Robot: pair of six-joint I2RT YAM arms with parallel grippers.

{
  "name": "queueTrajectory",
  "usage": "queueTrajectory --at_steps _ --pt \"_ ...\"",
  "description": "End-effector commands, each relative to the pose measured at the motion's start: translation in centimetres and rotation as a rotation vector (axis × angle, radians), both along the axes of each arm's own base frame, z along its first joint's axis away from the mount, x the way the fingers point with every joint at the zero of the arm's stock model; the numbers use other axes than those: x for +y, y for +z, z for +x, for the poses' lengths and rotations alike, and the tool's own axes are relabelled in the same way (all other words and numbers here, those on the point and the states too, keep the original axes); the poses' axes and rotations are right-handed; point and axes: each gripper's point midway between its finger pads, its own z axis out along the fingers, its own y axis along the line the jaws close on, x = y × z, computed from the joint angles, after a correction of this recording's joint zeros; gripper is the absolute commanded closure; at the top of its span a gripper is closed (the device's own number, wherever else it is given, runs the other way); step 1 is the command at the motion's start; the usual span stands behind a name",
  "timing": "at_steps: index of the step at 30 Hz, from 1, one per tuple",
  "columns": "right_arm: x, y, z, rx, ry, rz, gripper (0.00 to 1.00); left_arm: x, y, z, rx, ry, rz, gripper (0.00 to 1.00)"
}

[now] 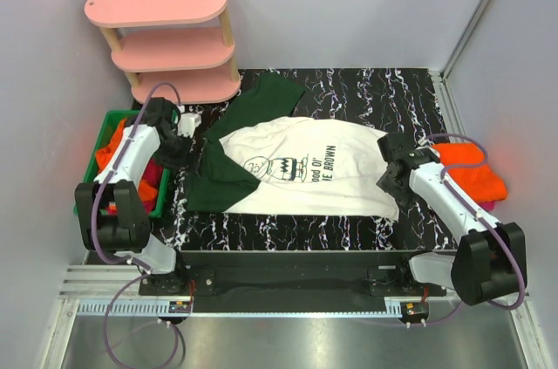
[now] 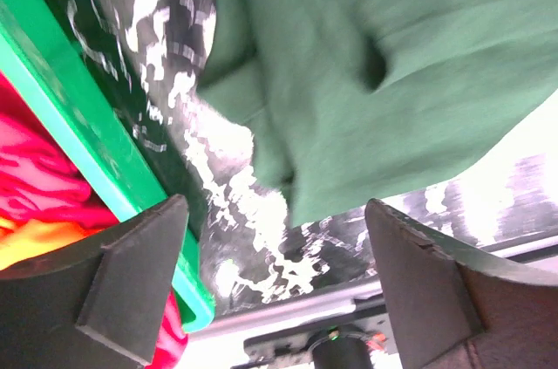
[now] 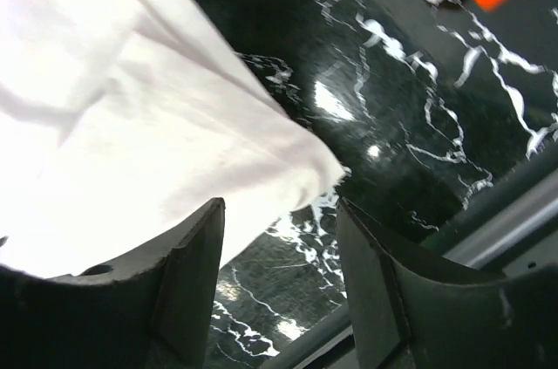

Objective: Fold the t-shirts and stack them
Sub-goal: Fold the flattened tshirt in 1/3 of the way

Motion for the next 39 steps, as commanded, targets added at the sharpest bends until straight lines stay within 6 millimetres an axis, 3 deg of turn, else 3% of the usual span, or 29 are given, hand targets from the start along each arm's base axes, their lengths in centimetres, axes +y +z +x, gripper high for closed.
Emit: queueTrajectory --at_steps 1,9,16,18,22,26,27,32,36,39 --pt "1.8 1.8 3.6 -0.112 0.131 0.048 0.42 -3.0 2.5 2.4 -0.07 0.005 -0.157 0.16" --pt "2.4 0.5 8.0 -0.054 0.267 -0.016 0.53 -5.9 1.7 6.2 -0.086 -0.012 -0.169 0.2" --pt "3.7 3.4 12.9 -0.178 0.368 -0.029 0.55 -6.4 3.0 10.4 -0.185 -0.004 -0.125 0.2" --pt "4.0 3.1 13.8 -0.173 0.383 -0.029 0.55 -6.7 2.7 11.3 -0.189 -0.015 -0.114 0.2" --pt "6.6 3.8 16.0 -0.197 0.441 0.041 0.58 -5.9 2.1 12.6 -0.192 0.012 -0.037 0.22" --pt "10.4 5.0 16.1 -0.232 0.537 0.063 0.57 -5.7 1.7 10.0 -0.164 0.004 -0.036 0.23" --pt "11.3 5.3 15.8 -0.242 0.553 0.07 0.57 -5.9 2.6 9.4 -0.184 -0.009 -0.056 0.23" --pt "11.8 4.0 13.9 -0.212 0.552 0.095 0.56 -6.1 1.4 5.7 -0.136 -0.05 -0.063 0.25" --pt "11.6 3.1 13.2 -0.19 0.546 0.096 0.57 -5.6 -0.4 4.8 -0.078 -0.043 -0.037 0.27" --pt "11.6 3.2 12.8 -0.194 0.546 0.096 0.57 -6.3 -1.5 4.2 -0.029 -0.038 -0.073 0.41"
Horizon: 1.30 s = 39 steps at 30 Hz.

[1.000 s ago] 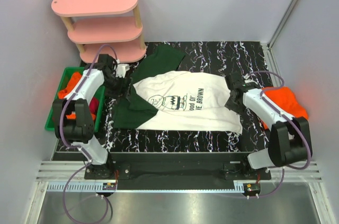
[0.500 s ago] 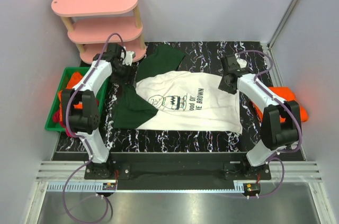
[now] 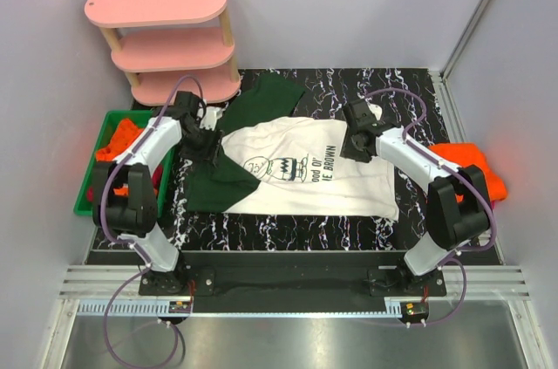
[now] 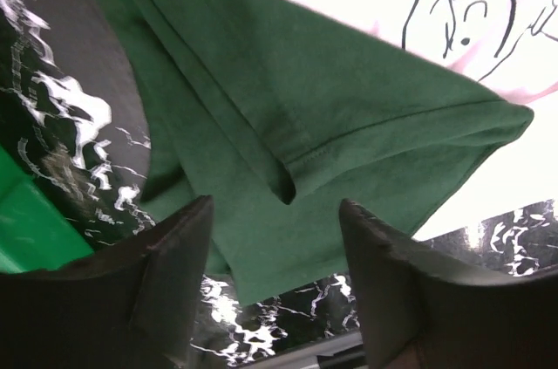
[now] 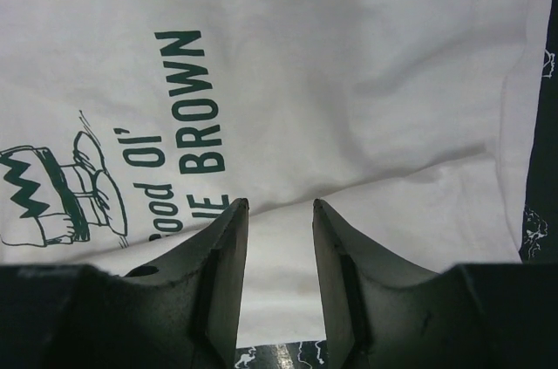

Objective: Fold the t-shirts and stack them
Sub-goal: Fold the flattened tshirt in 1/3 of the way

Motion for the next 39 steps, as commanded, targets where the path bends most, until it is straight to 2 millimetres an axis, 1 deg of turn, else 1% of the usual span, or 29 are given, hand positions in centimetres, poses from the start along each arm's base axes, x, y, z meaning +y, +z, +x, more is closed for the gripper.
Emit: queueTrajectory --at_steps 1,2,5,11,12,15,17,18,19,21,22,23,25,27,30,31,33,34,35,36,37,39 --pt "0.1 1.5 -0.1 -0.05 -0.008 0.027 0.57 -0.8 -1.1 -0.5 0.036 -0.014 -0.034 0.47" --pt "0.0 1.9 -0.2 -0.061 -0.009 0.027 0.57 -1.1 -1.6 -0.7 0.056 -0.016 -0.042 0.54" --pt "-0.3 1.9 -0.6 -0.065 -0.015 0.021 0.57 -1.4 -2.7 -0.8 0.088 -0.019 -0.043 0.59" --pt "-0.8 1.6 -1.3 -0.061 -0.021 0.013 0.56 -1.5 -3.6 -0.4 0.098 -0.017 -0.039 0.57" --pt "-0.9 1.5 -1.4 -0.058 -0.024 0.011 0.57 -1.5 -4.0 -0.5 0.109 -0.019 -0.033 0.56" --pt "-0.9 1.4 -1.5 -0.055 -0.024 0.009 0.56 -1.5 -4.3 -0.5 0.114 -0.018 -0.027 0.56" --pt "-0.9 1.3 -1.6 -0.052 -0.022 0.005 0.57 -1.5 -4.6 -0.6 0.12 -0.019 -0.026 0.59" --pt "-0.9 1.4 -1.5 -0.056 -0.026 0.006 0.57 -1.5 -4.6 -0.6 0.121 -0.018 -0.023 0.63" --pt "-1.0 1.3 -1.5 -0.053 -0.025 0.003 0.57 -1.5 -4.6 -0.7 0.118 -0.02 -0.023 0.76" --pt "-1.1 1.2 -1.4 -0.052 -0.029 -0.002 0.56 -1.4 -4.6 -0.8 0.119 -0.019 -0.021 0.88" --pt "-1.1 1.2 -1.5 -0.051 -0.026 -0.003 0.57 -1.4 -4.5 -0.8 0.115 -0.017 -0.021 1.0" --pt "-1.0 1.1 -1.4 -0.049 -0.028 -0.003 0.57 -1.4 -4.4 -0.8 0.111 -0.016 -0.02 1.0" --pt "-1.0 1.0 -1.4 -0.046 -0.024 -0.004 0.57 -1.4 -3.9 -0.5 0.091 -0.014 -0.022 1.0" --pt "-1.0 0.8 -1.4 -0.042 -0.028 -0.002 0.57 -1.5 -3.0 -0.1 0.062 -0.007 -0.026 1.0" --pt "-1.0 0.6 -1.4 -0.035 -0.028 -0.005 0.57 -1.7 -0.8 1.3 -0.008 0.005 -0.037 1.0" --pt "-0.9 0.6 -1.4 -0.034 -0.025 -0.005 0.57 -1.9 0.4 2.3 -0.046 0.008 -0.046 1.0" --pt "-0.9 0.5 -1.4 -0.034 -0.028 -0.004 0.57 -2.1 1.5 3.4 -0.081 0.014 -0.051 1.0" --pt "-0.9 0.5 -1.4 -0.031 -0.028 -0.006 0.57 -2.2 2.8 4.6 -0.119 0.017 -0.056 1.0" --pt "-0.9 0.4 -1.4 -0.029 -0.024 -0.006 0.58 -2.3 3.2 5.3 -0.134 0.02 -0.058 1.0" --pt "-0.9 0.5 -1.4 -0.032 -0.026 -0.005 0.58 -2.3 2.9 5.7 -0.127 0.021 -0.054 1.0" --pt "-1.0 0.3 -1.5 -0.028 -0.027 -0.006 0.58 -2.5 3.7 6.8 -0.151 0.023 -0.055 1.0" --pt "-1.1 0.3 -1.5 -0.029 -0.025 -0.012 0.57 -2.6 3.6 7.7 -0.154 0.023 -0.05 1.0"
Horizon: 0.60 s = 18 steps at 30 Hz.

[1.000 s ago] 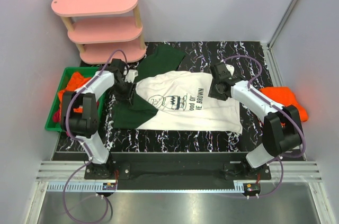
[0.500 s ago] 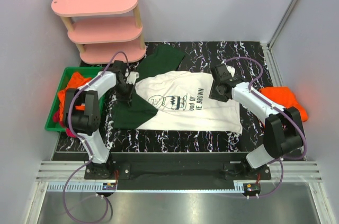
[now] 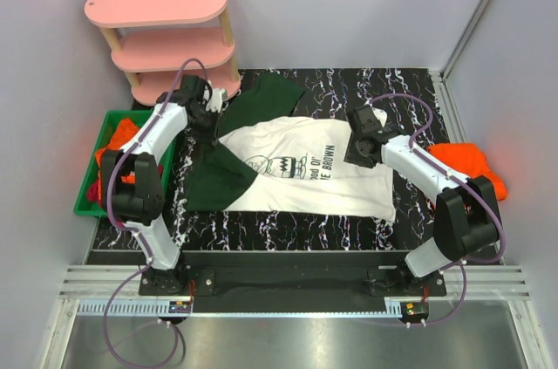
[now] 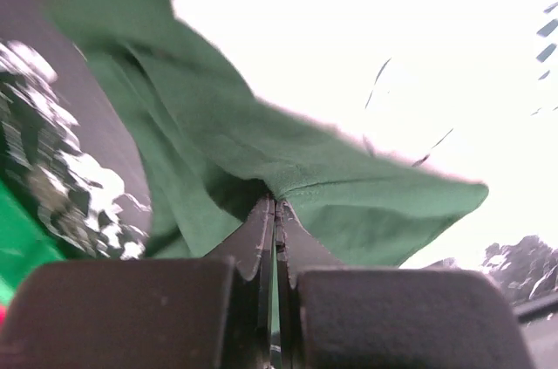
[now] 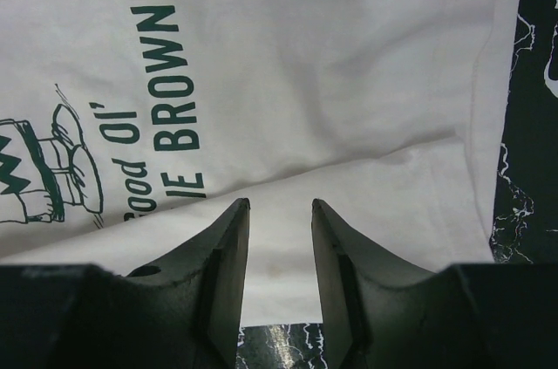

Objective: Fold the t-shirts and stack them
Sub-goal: Fold the flattened tshirt in 1/3 of the way

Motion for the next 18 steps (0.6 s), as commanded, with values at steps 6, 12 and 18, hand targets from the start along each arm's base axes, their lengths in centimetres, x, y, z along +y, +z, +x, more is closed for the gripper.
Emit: queueTrajectory --at_steps 6,12,18 --pt "-0.5 -0.1 0.0 -0.017 -0.016 -0.028 0.58 -2.6 0.8 5.9 -0.085 -0.022 0.011 1.0" --pt "-0.9 -0.7 -0.5 -0.005 -0.016 -0.041 0.58 -5.6 -0.8 6.9 -0.075 -0.088 0.029 1.0" --pt "-1.1 -1.4 -1.2 0.017 -0.018 -0.046 0.58 -8.0 -0.7 9.3 -0.118 -0.13 0.043 1.0"
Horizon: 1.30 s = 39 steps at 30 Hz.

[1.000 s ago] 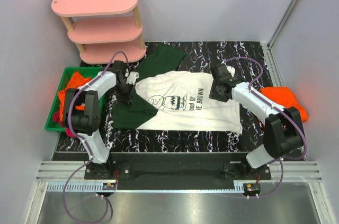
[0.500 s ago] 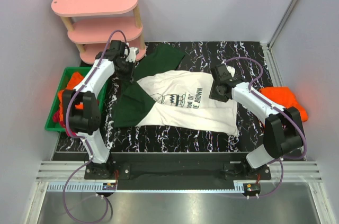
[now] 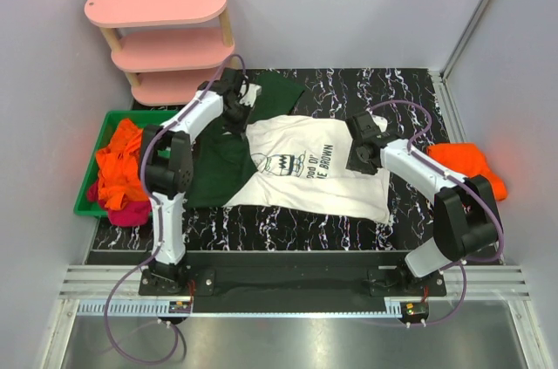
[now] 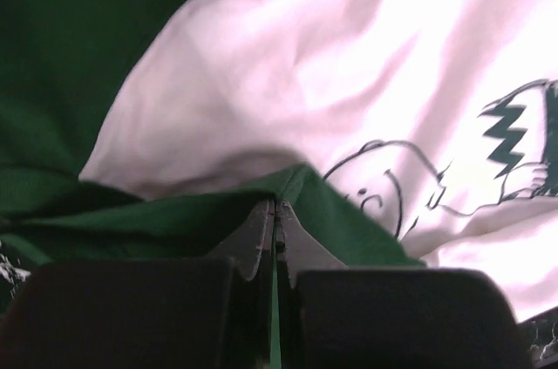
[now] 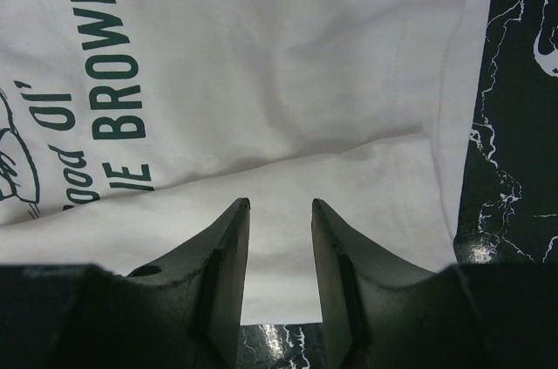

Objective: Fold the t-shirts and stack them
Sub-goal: Fold the flattened tshirt in 1/3 of the way

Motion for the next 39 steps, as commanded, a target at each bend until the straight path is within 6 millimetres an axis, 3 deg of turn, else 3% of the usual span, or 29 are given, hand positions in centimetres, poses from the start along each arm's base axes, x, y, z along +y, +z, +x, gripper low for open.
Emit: queueTrajectory --at_steps 1,8,10,12,13,15,16,18,19,23,25,26,30,36,39 --pt "-0.2 0.2 0.0 -0.022 -0.008 -0.01 0.58 -1.7 2.6 3.5 -0.124 -0.019 0.0 1.0" --pt "-0.5 -0.2 -0.6 -0.013 -0.012 -0.015 0.58 -2.3 0.7 4.4 -0.104 -0.03 0.026 1.0" --pt "-0.6 -0.2 -0.7 -0.012 -0.014 -0.017 0.58 -2.2 -0.3 4.2 -0.084 -0.028 0.034 0.91" --pt "-0.6 -0.4 -0.9 -0.005 -0.013 -0.017 0.58 -2.1 -0.8 4.0 -0.071 -0.028 0.04 0.79" --pt "-0.7 -0.5 -0.9 -0.003 -0.013 -0.016 0.58 -2.0 -0.9 3.9 -0.07 -0.028 0.044 0.56" --pt "-0.6 -0.5 -1.0 -0.002 -0.014 -0.015 0.58 -1.7 -0.9 3.5 -0.065 -0.027 0.053 0.36" --pt "-0.6 -0.5 -1.0 -0.003 -0.013 -0.014 0.58 -1.4 0.1 3.6 -0.093 -0.017 0.063 0.2" --pt "-0.6 -0.5 -0.9 -0.004 -0.015 -0.012 0.58 -0.8 0.8 3.3 -0.113 -0.008 0.08 0.11" --pt "-0.5 -0.4 -0.8 -0.008 -0.015 -0.009 0.58 -0.4 2.9 3.6 -0.171 0.002 0.081 0.06" --pt "-0.5 -0.2 -0.9 -0.013 -0.02 0.0 0.58 0.6 6.3 1.2 -0.235 0.011 0.061 0.04" --pt "-0.4 -0.5 -1.2 -0.007 -0.024 0.007 0.59 0.9 5.6 -1.2 -0.195 0.003 0.049 0.04" --pt "-0.1 -0.7 -1.2 -0.006 -0.031 0.027 0.59 1.1 6.4 -2.2 -0.205 -0.003 0.04 0.05" --pt "0.4 -2.8 -2.9 0.048 -0.056 0.077 0.6 2.4 3.6 -7.1 -0.103 -0.025 0.061 0.07" --pt "1.2 -5.4 -4.7 0.1 -0.09 0.134 0.6 3.4 3.2 -10.2 -0.081 -0.04 0.069 0.07" --pt "1.3 -6.6 -5.1 0.131 -0.104 0.135 0.61 3.7 1.3 -11.2 -0.01 -0.057 0.09 0.07"
